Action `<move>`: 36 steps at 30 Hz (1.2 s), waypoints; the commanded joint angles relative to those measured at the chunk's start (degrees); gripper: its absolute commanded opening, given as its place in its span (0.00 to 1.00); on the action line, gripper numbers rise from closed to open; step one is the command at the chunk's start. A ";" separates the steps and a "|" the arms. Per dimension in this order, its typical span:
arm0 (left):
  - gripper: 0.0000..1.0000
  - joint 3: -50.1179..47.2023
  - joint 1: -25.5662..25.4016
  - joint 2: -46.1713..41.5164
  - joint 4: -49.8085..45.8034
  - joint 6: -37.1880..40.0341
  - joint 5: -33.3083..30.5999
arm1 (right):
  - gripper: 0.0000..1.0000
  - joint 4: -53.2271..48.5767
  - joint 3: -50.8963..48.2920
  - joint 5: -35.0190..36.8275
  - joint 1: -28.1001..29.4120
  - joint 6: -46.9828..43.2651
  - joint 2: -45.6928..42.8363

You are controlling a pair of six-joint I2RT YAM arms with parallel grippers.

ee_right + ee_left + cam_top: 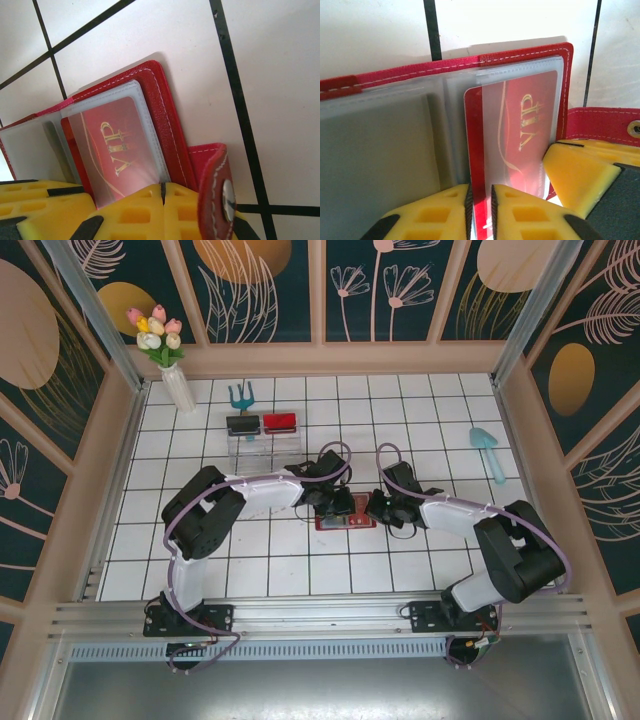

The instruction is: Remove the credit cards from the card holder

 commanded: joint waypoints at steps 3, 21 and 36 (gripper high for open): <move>0.13 -1.52 -0.22 0.65 2.56 0.54 1.57 | 0.02 -4.56 -1.15 1.14 -0.27 -0.53 2.72; 0.00 -4.91 1.31 -3.76 3.59 0.29 1.47 | 0.01 -5.01 -1.32 1.84 -0.32 -0.42 2.96; 0.05 -4.77 1.68 -5.29 8.61 -1.17 4.10 | 0.02 -6.38 -0.36 2.50 -0.18 -1.48 2.21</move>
